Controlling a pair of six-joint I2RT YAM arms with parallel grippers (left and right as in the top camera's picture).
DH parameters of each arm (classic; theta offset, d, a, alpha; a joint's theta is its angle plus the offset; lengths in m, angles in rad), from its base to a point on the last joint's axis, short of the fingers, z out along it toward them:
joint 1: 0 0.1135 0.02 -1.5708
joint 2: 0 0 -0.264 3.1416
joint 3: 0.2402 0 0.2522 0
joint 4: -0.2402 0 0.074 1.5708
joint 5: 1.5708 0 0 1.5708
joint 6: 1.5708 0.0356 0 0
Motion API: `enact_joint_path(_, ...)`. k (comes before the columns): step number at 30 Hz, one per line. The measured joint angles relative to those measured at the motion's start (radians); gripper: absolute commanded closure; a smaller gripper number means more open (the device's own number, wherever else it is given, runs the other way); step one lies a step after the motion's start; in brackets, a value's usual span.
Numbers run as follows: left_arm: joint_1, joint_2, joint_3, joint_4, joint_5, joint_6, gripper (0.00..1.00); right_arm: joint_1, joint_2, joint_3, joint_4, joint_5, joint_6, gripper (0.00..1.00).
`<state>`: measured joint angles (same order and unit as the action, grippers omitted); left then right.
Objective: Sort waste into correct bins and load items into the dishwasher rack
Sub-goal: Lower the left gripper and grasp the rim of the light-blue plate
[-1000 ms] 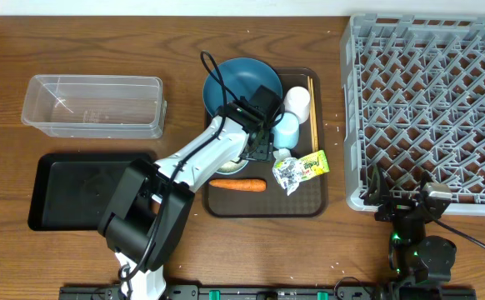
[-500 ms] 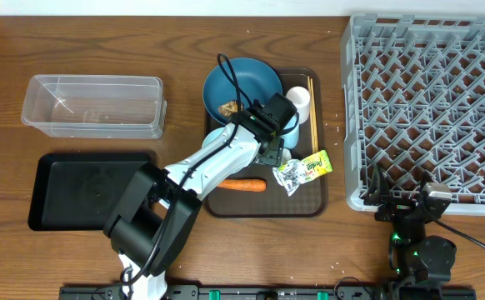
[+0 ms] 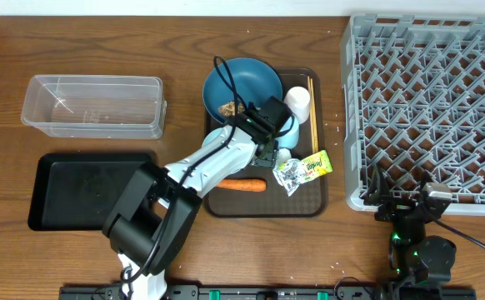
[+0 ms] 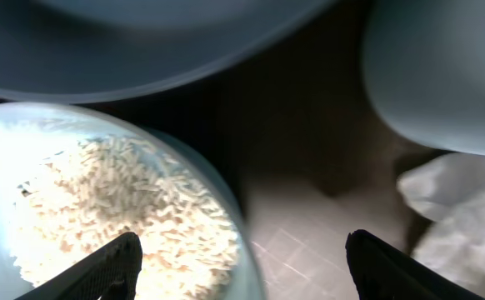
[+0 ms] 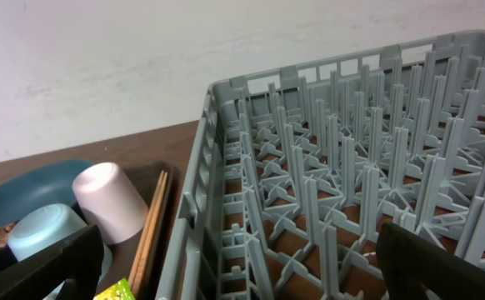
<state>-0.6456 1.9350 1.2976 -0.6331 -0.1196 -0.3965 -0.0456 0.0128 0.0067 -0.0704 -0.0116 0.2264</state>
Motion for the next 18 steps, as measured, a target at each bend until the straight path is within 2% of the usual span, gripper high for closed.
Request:
enact_joint_path(3,0.019,0.000,-0.002,0.008,0.000,0.000,0.22,0.000,0.000,0.000,0.000,0.000,0.000,0.01)
enact_joint_path(5,0.027,0.000,-0.002,0.010,-0.001,0.000,0.26,0.000,0.000,0.000,0.000,0.000,0.000,0.01)
enact_joint_path(14,0.011,0.000,-0.024,0.048,0.000,-0.001,0.28,0.000,0.000,0.000,0.000,0.000,0.000,0.01)
enact_joint_path(18,0.008,0.000,-0.043,0.051,0.000,-0.004,0.38,0.000,0.000,0.000,0.000,0.000,0.000,0.01)
